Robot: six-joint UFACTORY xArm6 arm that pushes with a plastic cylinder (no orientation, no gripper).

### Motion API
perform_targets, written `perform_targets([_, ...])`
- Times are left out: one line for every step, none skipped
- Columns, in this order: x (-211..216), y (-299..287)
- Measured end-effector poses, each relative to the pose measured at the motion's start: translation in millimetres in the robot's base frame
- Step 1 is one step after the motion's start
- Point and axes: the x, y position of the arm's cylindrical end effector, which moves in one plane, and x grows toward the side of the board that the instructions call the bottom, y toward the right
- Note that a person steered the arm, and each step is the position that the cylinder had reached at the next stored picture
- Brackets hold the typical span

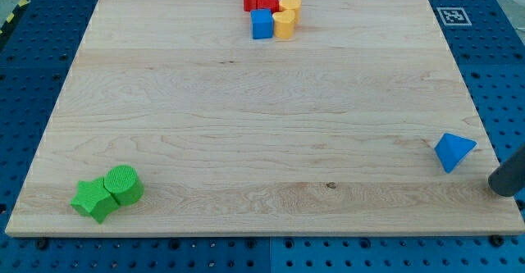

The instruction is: Push the blue triangle towards the center

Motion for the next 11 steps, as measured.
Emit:
perform_targets([-15,0])
perform_targets([-34,-11])
perform_targets([-37,-25])
perform_targets([-37,-34])
perform_targets([-42,-56])
perform_targets([-47,-84])
perform_targets([-54,-114])
perform_targets([-67,-143])
perform_targets([-91,-170])
perform_targets([-119,-196])
perform_targets([-148,-222])
